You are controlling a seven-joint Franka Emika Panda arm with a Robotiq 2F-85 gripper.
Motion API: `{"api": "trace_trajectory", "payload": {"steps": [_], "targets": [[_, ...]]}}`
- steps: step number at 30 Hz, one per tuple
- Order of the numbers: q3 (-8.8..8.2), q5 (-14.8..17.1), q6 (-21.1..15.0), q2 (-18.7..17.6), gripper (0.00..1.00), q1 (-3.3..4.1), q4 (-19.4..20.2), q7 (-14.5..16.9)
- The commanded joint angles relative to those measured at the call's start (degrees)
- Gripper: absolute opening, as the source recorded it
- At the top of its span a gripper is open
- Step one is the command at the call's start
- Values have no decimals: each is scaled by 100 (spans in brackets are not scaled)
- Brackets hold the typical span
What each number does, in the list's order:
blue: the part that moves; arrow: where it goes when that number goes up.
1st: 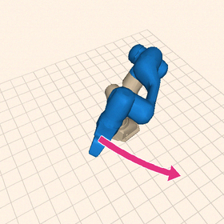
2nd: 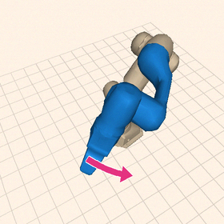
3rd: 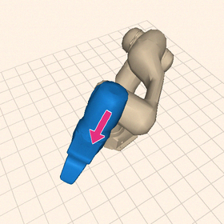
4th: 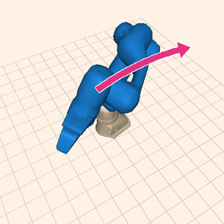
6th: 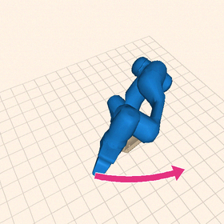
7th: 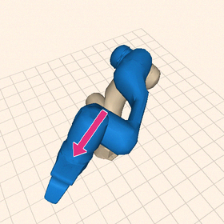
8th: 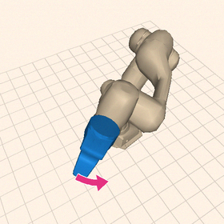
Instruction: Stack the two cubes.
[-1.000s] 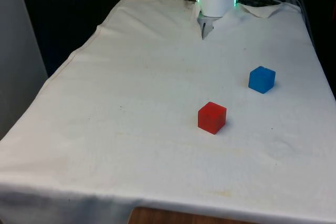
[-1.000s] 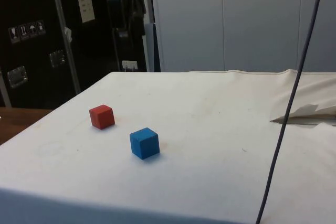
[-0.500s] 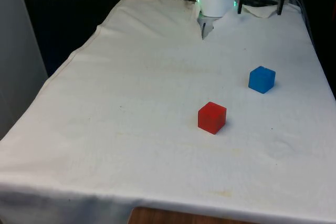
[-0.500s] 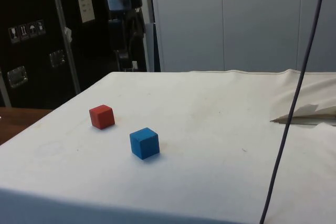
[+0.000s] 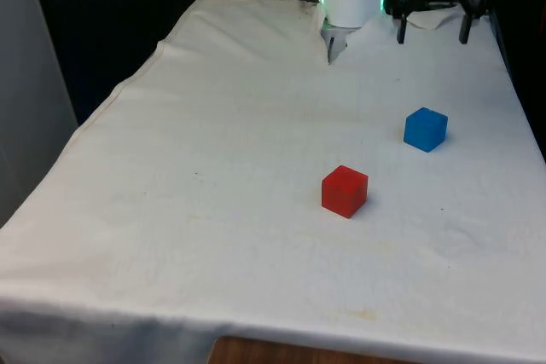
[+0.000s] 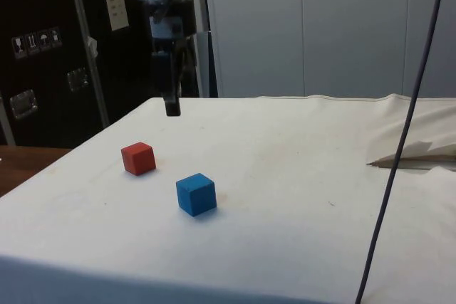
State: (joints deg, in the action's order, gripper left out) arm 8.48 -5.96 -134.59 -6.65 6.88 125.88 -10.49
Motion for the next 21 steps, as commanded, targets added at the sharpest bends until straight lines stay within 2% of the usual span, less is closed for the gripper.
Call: {"api": "trace_trajectory", "payload": {"steps": [1,11,14,15,21], "targets": [[6,-74,-155,-29,100,11,34,-23],[11,-74,-378,-160,100,6,92,344],[11,-34,-298,-160,100,0,74,378],[17,-69,-424,-201,100,6,103,464],[17,-86,-607,-315,100,11,138,716]]}}
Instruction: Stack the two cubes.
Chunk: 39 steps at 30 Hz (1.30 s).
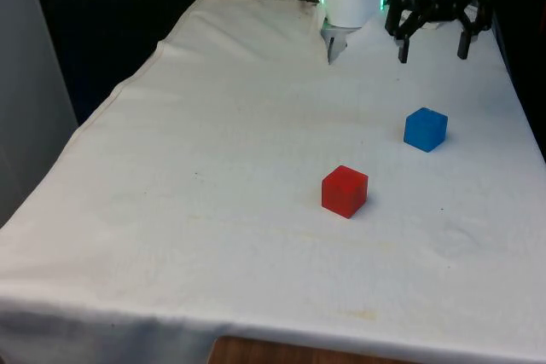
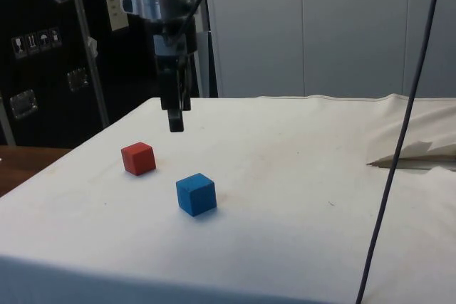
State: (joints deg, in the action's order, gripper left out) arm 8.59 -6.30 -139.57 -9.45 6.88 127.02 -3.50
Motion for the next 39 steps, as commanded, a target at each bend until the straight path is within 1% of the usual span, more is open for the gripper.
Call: {"api": "trace_trajectory", "payload": {"steps": [1,2,6,8,9,10,18,19,20,21,25,26,27,28,30,34,35,36,39], "targets": [[6,0,-23,-23,100,0,6,40],[6,-52,-132,-52,100,11,29,52],[23,-63,-269,-143,100,23,46,183],[40,-80,-372,-218,100,23,57,281],[40,-11,-281,-183,100,0,52,286],[46,-80,-407,-241,100,23,63,309],[97,-160,-733,-510,100,23,74,556],[109,-92,-647,-487,100,0,63,579],[97,-166,-773,-544,100,23,74,584],[103,-178,-837,-596,100,29,74,636],[120,-212,-991,-722,100,29,80,745],[126,-223,-1020,-756,100,29,80,773],[143,-160,-940,-739,100,6,63,796],[132,-241,-1049,-779,100,29,80,796],[143,-264,-1117,-837,100,17,97,882],[143,-275,-1146,-882,100,17,120,1026],[149,-218,-1060,-877,100,6,92,1049],[138,-281,-1163,-900,100,23,138,1094],[132,-292,-1197,-928,100,29,172,1203]]}}
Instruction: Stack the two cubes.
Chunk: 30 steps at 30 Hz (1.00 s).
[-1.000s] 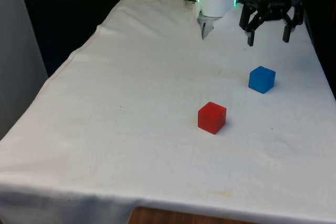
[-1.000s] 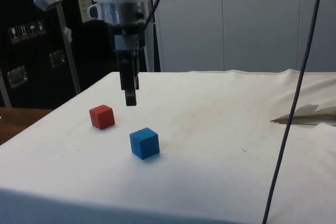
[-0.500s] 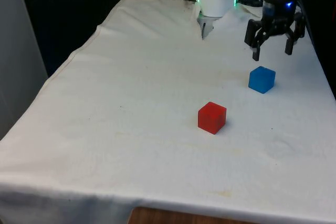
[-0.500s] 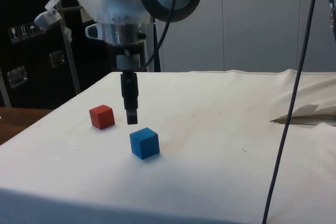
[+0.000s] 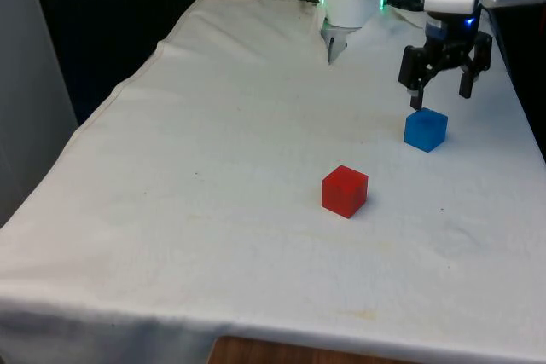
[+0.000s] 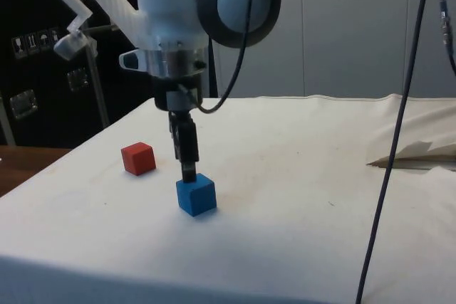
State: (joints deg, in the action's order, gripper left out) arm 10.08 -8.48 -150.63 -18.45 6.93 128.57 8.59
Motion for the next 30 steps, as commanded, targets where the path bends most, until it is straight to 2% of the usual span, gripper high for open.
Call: {"api": "trace_trajectory", "payload": {"steps": [1,3,4,10,11,12,16,18,19,20,26,27,30], "targets": [[-23,-80,-103,-40,100,23,29,29],[0,-6,-23,-29,100,0,17,80],[-23,-92,-126,-63,100,23,46,109],[-34,-201,-223,-201,100,23,80,344],[0,-120,-143,-183,100,0,63,355],[-40,-206,-223,-218,100,23,80,378],[-52,-281,-241,-281,100,29,74,470],[-57,-321,-252,-321,100,23,74,516],[-11,-241,-166,-304,100,0,63,533],[-57,-361,-258,-355,100,23,74,561],[-80,-498,-292,-435,100,17,103,705],[-40,-435,-212,-447,100,-6,74,728],[-109,-573,-304,-441,100,11,115,739]]}}
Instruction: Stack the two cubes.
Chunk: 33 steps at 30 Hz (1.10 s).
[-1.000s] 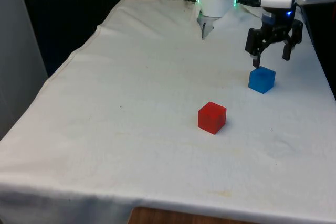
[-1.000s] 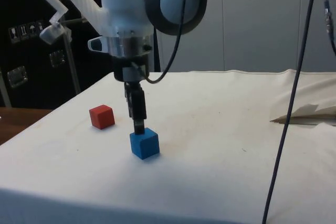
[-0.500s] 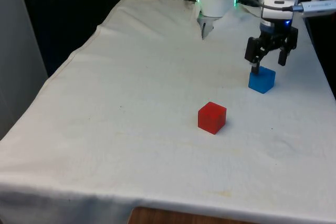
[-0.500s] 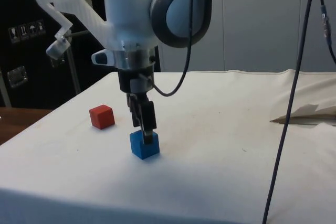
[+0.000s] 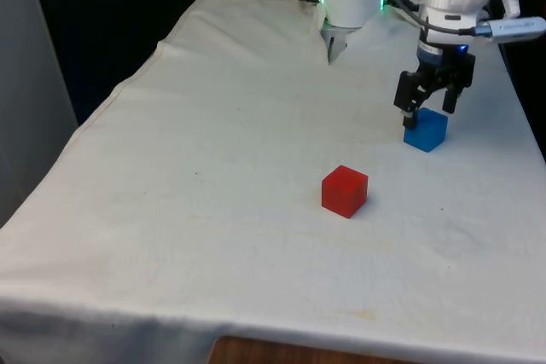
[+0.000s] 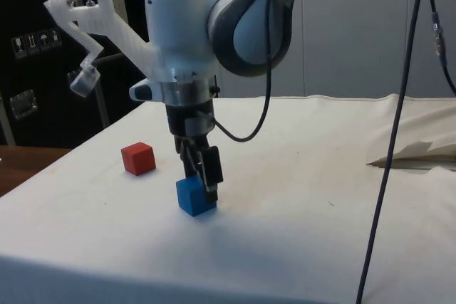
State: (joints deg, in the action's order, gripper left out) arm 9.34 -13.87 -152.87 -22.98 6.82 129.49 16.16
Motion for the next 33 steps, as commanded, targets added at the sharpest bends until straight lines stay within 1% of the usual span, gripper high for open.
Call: {"api": "trace_trajectory", "payload": {"steps": [1,5,6,7,12,13,14,15,23,24,25,26,27,28,29,31,33], "targets": [[-46,-80,-92,11,100,17,34,-11],[-74,-120,-132,17,100,0,52,29],[-34,-52,-29,0,100,-6,11,34],[-86,-115,-143,17,100,-6,52,34],[-155,-115,-223,-11,100,0,69,69],[-115,-57,-126,-6,100,-11,52,97],[-160,-120,-235,-23,100,6,69,69],[-178,-120,-258,-34,100,11,69,69],[-212,-138,-338,-103,100,29,40,46],[-218,-138,-344,-109,98,29,34,46],[-218,-138,-350,-115,90,29,29,40],[-218,-143,-350,-120,80,34,23,40],[-223,-143,-355,-132,58,34,17,40],[-155,-57,-292,-115,46,-11,29,103],[-223,-143,-361,-132,46,34,17,40],[-229,-143,-361,-138,23,34,17,34],[-229,-143,-367,-138,4,34,11,34]]}}
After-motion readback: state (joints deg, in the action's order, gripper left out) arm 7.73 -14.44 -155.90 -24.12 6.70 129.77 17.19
